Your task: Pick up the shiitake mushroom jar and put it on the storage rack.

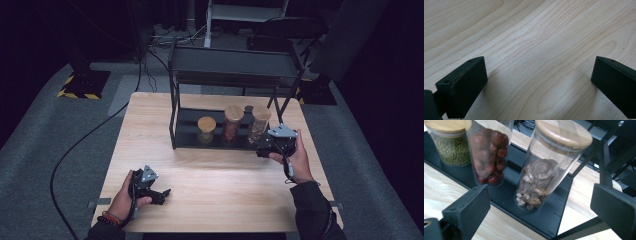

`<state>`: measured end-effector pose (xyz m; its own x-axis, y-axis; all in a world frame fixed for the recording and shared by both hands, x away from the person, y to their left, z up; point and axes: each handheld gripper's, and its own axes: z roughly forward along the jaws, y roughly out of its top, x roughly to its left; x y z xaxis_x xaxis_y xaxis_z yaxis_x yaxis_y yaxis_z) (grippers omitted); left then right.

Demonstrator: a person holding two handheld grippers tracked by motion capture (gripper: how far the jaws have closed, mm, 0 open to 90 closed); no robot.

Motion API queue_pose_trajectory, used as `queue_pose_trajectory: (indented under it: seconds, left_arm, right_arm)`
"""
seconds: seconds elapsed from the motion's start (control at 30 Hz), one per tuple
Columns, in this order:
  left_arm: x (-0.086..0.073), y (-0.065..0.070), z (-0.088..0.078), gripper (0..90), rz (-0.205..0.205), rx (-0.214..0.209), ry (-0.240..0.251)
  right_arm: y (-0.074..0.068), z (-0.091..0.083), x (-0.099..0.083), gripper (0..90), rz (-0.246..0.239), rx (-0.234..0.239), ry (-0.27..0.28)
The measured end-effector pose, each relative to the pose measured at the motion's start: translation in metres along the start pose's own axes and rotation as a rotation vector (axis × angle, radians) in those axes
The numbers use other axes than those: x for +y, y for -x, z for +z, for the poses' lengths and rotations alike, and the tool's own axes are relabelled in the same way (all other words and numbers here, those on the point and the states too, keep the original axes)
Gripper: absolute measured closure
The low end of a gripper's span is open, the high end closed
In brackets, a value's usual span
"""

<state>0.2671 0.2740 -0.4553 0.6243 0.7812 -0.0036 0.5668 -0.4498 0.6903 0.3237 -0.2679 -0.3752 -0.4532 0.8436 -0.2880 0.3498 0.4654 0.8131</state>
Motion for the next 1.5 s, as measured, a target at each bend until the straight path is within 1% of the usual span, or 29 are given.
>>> queue_pose_trajectory:
  seconds: [0.2, 0.47, 0.73, 0.9, 1.07, 1.33, 1.5]
  left_arm:
    - [0.0, 0.0, 0.0, 0.2, 0.0, 0.0, 0.0]
    - [0.0, 0.0, 0.0, 0.3, 0.0, 0.0, 0.0]
    - [0.0, 0.0, 0.0, 0.2, 0.0, 0.0, 0.0]
    - [0.0, 0.0, 0.0, 0.2, 0.0, 0.0, 0.0]
    - [0.0, 0.0, 0.0, 0.2, 0.0, 0.0, 0.0]
    - [0.0, 0.0, 0.0, 0.2, 0.0, 0.0, 0.0]
    - [0.0, 0.0, 0.0, 0.3, 0.0, 0.0, 0.0]
  right_arm:
    - [-0.007, -0.002, -0.01, 2.5, -0.021, 0.013, 0.003]
    - [-0.018, -0.005, -0.022, 2.5, -0.085, 0.022, 0.009]
    - [-0.026, -0.007, -0.035, 2.5, -0.133, 0.033, 0.009]
    - [-0.029, -0.009, -0.043, 2.5, -0.165, 0.04, 0.004]
    - [-0.031, -0.012, -0.05, 2.5, -0.188, 0.042, -0.013]
    - [-0.032, -0.017, -0.062, 2.5, -0.21, 0.039, -0.033]
    - [-0.03, -0.019, -0.07, 2.4, -0.211, 0.041, -0.057]
